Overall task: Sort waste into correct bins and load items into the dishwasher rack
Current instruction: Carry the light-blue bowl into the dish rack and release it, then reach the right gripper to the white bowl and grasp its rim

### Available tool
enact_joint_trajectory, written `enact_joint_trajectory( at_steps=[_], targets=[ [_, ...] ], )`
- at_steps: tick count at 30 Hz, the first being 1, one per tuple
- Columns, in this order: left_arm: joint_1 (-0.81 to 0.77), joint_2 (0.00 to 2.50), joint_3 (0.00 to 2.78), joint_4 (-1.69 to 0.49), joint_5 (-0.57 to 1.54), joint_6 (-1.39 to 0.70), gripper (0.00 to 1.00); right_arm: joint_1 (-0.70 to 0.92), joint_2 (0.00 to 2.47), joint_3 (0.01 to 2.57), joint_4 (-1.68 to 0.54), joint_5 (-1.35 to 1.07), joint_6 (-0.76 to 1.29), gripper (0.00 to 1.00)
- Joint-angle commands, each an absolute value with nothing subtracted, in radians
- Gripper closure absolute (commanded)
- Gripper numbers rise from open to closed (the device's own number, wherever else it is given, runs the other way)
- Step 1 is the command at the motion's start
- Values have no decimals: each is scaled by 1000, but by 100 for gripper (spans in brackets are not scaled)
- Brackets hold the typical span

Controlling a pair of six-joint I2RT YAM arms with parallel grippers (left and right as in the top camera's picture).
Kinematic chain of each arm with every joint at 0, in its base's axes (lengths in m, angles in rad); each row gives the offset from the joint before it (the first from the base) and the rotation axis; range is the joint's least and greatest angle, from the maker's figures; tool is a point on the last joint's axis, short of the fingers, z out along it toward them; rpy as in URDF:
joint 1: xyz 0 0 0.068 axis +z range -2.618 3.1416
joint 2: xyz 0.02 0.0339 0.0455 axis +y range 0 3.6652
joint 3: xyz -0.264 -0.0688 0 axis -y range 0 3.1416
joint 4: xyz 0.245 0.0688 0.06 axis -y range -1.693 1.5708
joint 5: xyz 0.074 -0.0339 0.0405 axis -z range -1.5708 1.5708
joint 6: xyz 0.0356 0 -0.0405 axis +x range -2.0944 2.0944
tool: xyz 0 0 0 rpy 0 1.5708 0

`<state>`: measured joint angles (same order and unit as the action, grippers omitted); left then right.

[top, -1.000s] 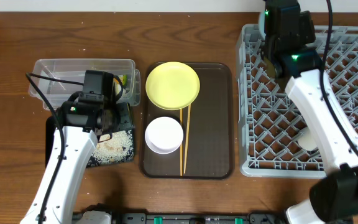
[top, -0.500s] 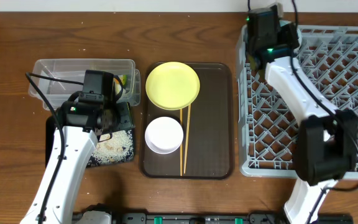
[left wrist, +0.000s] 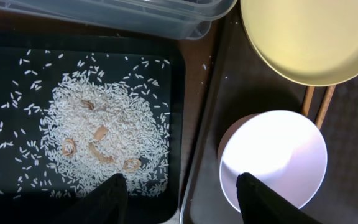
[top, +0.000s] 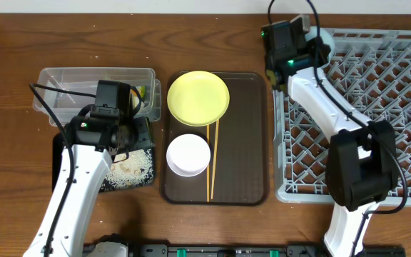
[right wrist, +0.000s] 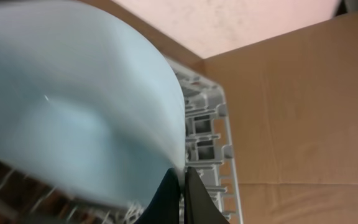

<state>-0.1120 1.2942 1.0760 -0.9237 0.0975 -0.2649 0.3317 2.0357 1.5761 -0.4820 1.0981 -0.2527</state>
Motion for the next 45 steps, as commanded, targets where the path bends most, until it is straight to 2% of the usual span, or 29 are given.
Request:
enact_joint_trajectory(
  at_steps=[1, 5, 6, 9, 12, 15, 19, 27, 30, 34, 39, 45],
  targets=[
    [-108, 1295, 1084, -926, 81, -266, 40, 345, 2065, 1575, -558, 1091, -100, 99],
    [-108, 1295, 1084, -927, 81, -266, 40, 361, 2053, 1576, -684, 1091, 58, 99],
    [-108, 1295, 1084, -927, 81, -266, 40, 363, 2043, 1576, -712, 1090, 99, 96],
    [-108, 1295, 1084, -927, 81, -266, 40, 365, 1998, 1576, -776, 1013, 168, 77],
    [-108, 1295, 1084, -927, 81, -267, 40, 361, 1936, 1576, -790, 908, 168, 49],
    [-108, 1295, 1084, -927, 82, -266, 40, 360, 1868, 1576, -790, 850, 167, 40],
    [-108, 1295, 1084, -927, 81, -266, 40, 360, 1771, 1576, -791, 708, 138, 38],
    [-108, 1295, 1084, -938, 81, -266, 40, 389, 1694, 1575, -867, 94, 104, 34],
    [-108, 1295, 1084, -946, 76, -267, 40, 410, 1708, 1573, -903, -52, 104, 34],
    [-108, 1295, 1084, -959, 31, -267, 40, 468, 1737, 1556, -936, -104, 104, 30],
    [-108, 1295, 1084, -991, -92, -348, 40, 545, 1792, 1522, -940, -195, 103, 30],
    [-108, 1295, 1084, -995, -106, -365, 40, 629, 1880, 1513, -958, -270, 104, 33]
  ],
)
